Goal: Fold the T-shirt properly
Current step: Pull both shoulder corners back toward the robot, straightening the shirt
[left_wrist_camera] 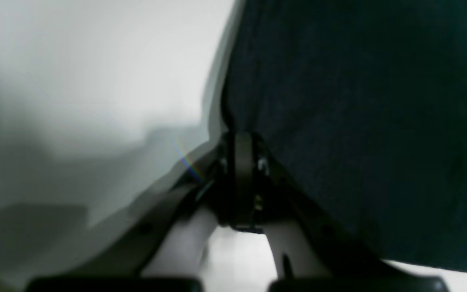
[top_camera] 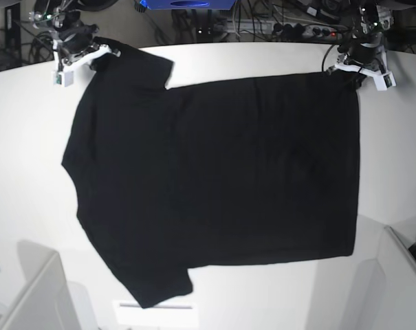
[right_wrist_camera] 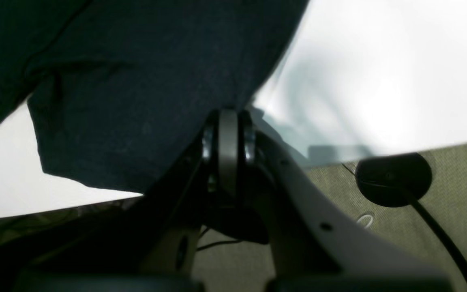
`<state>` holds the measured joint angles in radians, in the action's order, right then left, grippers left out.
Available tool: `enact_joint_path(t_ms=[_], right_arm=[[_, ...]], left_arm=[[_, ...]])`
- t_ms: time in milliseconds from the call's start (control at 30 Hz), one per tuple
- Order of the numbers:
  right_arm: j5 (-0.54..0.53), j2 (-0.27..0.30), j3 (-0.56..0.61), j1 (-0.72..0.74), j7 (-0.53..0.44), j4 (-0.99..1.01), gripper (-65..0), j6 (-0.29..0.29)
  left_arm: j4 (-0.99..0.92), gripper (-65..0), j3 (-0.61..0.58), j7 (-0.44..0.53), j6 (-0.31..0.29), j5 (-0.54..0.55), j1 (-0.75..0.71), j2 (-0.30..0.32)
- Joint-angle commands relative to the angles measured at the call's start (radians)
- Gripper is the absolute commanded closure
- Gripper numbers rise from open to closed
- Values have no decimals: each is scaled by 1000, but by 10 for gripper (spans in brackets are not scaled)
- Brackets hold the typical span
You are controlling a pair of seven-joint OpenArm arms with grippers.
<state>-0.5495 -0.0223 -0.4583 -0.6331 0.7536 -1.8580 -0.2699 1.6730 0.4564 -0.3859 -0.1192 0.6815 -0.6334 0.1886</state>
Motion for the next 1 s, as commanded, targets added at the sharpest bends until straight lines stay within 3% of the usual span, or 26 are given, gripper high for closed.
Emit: enact_joint_path(t_ms=[0, 567, 967], right_arm=[[-13, 2, -6, -15, -10, -18, 0, -1], [-14, -3, 2, -70, -7, -133, 0, -1], [-14, 5, 3, 29, -6, -139, 0, -1]], left_arm=[[32, 0, 5, 20, -6, 8, -19, 12], [158, 0, 52, 21, -6, 8, -133, 36], [181, 0, 63, 18, -3, 10, -90, 30]])
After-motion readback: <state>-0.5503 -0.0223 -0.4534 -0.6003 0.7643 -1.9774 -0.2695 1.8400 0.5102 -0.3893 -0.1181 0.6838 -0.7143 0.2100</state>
